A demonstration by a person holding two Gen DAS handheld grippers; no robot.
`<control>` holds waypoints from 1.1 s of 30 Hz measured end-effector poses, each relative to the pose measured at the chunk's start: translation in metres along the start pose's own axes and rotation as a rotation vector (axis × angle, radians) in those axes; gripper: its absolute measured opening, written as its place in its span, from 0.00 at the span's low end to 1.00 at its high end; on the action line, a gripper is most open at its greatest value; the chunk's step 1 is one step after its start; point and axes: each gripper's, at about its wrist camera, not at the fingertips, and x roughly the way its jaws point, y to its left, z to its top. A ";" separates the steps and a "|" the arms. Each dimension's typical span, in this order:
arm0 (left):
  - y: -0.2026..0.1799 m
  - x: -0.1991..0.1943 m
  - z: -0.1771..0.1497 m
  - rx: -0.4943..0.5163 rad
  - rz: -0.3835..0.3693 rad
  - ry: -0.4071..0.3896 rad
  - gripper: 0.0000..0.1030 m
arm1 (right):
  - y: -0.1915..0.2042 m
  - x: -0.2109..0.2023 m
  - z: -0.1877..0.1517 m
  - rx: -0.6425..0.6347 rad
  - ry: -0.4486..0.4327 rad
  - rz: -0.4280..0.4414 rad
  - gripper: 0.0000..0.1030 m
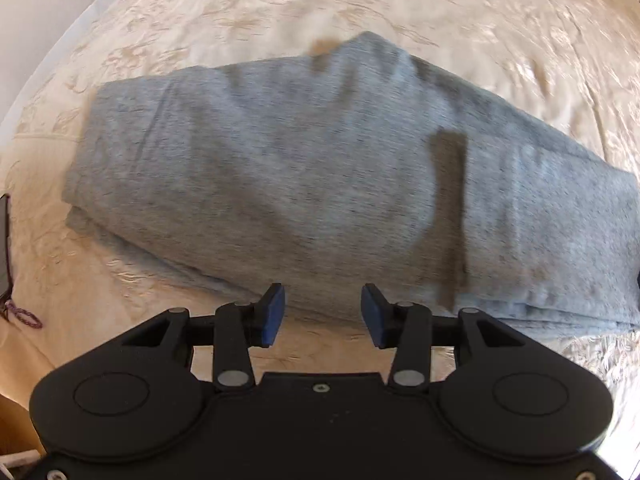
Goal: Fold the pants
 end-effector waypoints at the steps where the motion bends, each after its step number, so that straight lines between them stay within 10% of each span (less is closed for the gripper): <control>1: 0.015 -0.002 0.003 -0.017 0.011 -0.008 0.50 | 0.009 0.001 0.003 -0.008 -0.002 0.011 0.21; 16: 0.199 0.045 0.119 -0.031 0.051 -0.090 0.50 | 0.168 0.052 0.035 0.095 -0.004 0.002 0.21; 21: 0.203 0.091 0.101 0.075 0.026 0.044 0.52 | 0.193 0.073 0.055 0.111 -0.025 -0.047 0.21; 24: 0.204 0.085 0.084 0.136 0.025 -0.021 0.54 | 0.205 0.094 0.074 0.063 -0.039 -0.092 0.21; 33: 0.247 0.084 0.081 0.009 -0.152 0.051 0.69 | 0.208 0.166 0.096 0.142 0.089 -0.168 0.21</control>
